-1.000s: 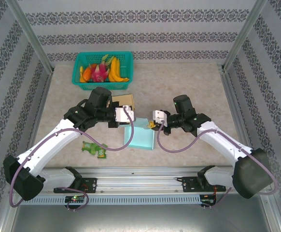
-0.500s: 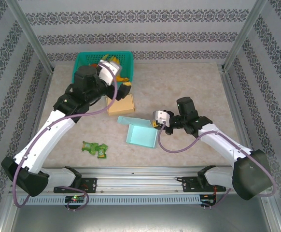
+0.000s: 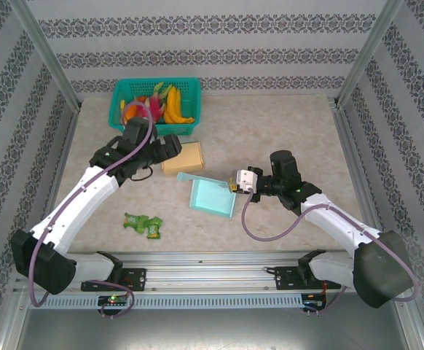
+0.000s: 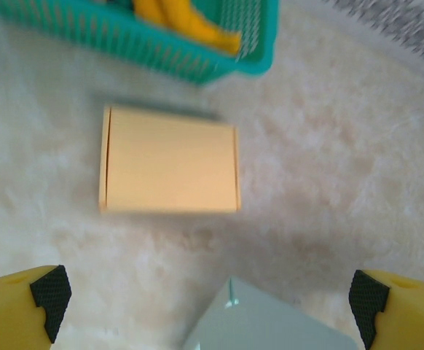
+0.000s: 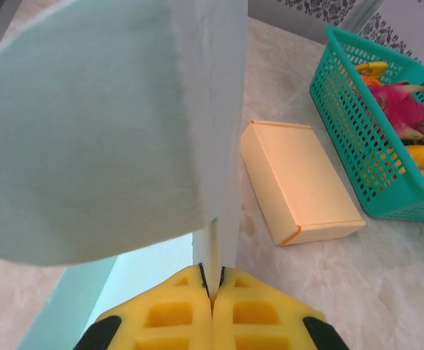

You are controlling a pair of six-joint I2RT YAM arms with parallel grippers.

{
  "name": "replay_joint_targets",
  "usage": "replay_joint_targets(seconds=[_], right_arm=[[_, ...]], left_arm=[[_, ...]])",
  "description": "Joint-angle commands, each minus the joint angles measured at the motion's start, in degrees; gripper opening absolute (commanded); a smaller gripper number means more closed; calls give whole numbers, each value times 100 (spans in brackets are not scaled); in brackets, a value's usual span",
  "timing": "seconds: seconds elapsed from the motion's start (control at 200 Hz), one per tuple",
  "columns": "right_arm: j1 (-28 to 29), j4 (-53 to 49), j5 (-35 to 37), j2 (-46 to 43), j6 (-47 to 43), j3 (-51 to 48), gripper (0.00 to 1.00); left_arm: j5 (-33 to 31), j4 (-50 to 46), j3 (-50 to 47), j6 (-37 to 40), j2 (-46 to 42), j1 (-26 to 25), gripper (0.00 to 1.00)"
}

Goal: Fold the paper box

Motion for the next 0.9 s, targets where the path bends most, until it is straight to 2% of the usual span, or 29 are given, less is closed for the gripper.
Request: replay_joint_targets(seconds=[0.0, 0.2, 0.275, 0.405, 0.739, 0.894], right_arm=[[-37, 180, -469, -90, -29, -6, 0], [-9, 178, -565, 47, -29, 16, 0], [-10, 158, -571, 94, -31, 41, 0], [-10, 136, -534, 107, -38, 60, 0], [24, 105, -332, 215, -64, 69, 0], [91, 68, -179, 277, -135, 60, 0]], left_arm=[[570, 81, -179, -1031, 121, 39, 100], [1549, 372, -157, -1364, 794, -23, 100], [1739, 591, -267, -1598, 915, -167, 100], [1713, 713, -373, -1894, 1054, -494, 100], [1342, 665, -362, -2005, 960, -1015, 100], [1386, 759, -345, -2024, 1077, -1185, 95]])
